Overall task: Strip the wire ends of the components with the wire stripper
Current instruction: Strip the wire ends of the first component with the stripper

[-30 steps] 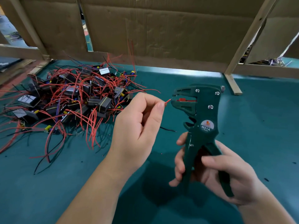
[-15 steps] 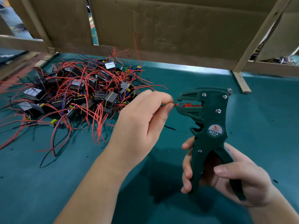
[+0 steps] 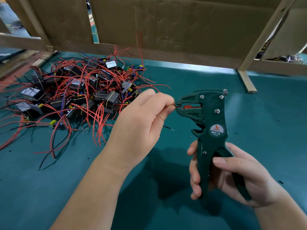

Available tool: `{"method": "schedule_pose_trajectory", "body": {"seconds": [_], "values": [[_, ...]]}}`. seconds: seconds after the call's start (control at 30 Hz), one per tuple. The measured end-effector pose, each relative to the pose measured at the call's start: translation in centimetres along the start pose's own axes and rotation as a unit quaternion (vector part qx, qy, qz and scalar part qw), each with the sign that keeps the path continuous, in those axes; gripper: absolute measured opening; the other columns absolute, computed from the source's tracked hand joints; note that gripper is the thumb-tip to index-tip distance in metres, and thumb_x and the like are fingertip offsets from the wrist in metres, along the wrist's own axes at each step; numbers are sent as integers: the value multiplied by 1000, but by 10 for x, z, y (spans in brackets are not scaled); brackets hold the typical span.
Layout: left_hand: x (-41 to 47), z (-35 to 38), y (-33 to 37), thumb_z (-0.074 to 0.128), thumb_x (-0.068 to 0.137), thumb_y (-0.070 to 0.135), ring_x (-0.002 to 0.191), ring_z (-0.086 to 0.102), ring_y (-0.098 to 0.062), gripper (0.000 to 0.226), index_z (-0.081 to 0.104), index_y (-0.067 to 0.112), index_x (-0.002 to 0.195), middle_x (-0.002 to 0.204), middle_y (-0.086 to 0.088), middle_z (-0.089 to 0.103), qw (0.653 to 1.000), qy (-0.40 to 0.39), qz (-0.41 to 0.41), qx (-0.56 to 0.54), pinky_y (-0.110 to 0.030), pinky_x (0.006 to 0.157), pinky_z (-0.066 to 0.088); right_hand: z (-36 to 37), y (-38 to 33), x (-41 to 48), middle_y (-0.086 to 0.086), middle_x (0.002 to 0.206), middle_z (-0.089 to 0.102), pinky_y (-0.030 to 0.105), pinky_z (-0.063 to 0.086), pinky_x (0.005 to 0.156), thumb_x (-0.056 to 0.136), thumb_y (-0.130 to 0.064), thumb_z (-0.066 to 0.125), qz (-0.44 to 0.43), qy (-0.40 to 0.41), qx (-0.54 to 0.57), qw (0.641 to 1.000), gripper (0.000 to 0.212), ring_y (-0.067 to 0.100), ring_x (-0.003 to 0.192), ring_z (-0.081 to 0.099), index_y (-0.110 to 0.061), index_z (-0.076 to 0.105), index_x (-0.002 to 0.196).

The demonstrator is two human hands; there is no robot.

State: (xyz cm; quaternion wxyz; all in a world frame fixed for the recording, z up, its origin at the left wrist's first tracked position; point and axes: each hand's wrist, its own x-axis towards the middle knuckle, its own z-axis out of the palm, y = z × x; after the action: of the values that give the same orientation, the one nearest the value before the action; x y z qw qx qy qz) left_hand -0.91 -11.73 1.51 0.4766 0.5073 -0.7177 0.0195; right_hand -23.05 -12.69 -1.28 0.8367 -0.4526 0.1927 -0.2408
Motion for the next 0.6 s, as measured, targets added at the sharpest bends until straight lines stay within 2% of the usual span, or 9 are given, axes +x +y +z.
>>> {"method": "schedule_pose_trajectory", "body": {"seconds": [0.2, 0.4, 0.6], "values": [[-1, 1, -1, 49, 97, 14, 67, 39, -16, 21, 62, 2, 87, 76, -4, 48, 1000, -2, 0, 0, -21, 65, 34, 1, -1, 0, 26, 84, 60, 55, 49, 72, 80, -26, 74, 7, -3, 2, 1000, 43, 39, 72, 60, -4, 61, 114], [0, 0, -2, 49, 97, 15, 66, 37, -17, 22, 62, 2, 87, 74, -3, 45, 1000, -5, 2, 6, -18, 65, 30, 2, -1, 0, 26, 84, 61, 55, 49, 72, 80, -27, 74, 13, 1, -3, 1000, 42, 39, 71, 60, -4, 61, 113], [-1, 2, -9, 47, 98, 17, 70, 40, -13, 21, 60, 4, 87, 78, 2, 48, 1000, -14, -2, -3, -15, 68, 32, 12, 6, 4, 24, 74, 59, 47, 52, 63, 70, -39, 83, 24, 56, -5, 998, 47, 35, 61, 59, -2, 67, 94]]}}
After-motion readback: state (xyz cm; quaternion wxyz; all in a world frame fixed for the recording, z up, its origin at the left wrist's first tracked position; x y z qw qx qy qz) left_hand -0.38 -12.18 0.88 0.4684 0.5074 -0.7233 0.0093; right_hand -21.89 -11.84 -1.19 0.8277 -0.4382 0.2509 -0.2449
